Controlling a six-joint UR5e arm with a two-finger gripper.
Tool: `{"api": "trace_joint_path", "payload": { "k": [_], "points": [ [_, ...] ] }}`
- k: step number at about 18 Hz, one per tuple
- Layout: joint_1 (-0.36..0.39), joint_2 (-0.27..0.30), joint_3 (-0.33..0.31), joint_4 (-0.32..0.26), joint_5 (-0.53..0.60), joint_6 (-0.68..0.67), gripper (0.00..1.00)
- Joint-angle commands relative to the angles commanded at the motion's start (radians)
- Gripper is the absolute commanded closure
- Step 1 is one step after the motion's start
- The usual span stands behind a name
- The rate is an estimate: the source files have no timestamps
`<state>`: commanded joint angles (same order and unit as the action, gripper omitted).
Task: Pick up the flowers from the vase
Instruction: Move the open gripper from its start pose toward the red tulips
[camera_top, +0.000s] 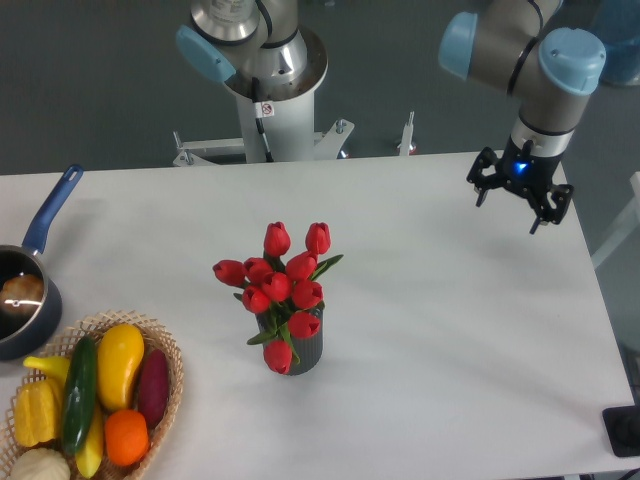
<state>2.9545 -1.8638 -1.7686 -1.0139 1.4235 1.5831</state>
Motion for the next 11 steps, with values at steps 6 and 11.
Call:
{"api": "trace_joint_path", "payload": {
  "k": [6, 11],
  "points": [
    [-0.021, 0.075, -0.078, -0.002, -0.102, 0.009, 0.0],
    [-0.061, 0.112, -0.13, -0.017, -0.276, 0.009, 0.0]
  ]
}}
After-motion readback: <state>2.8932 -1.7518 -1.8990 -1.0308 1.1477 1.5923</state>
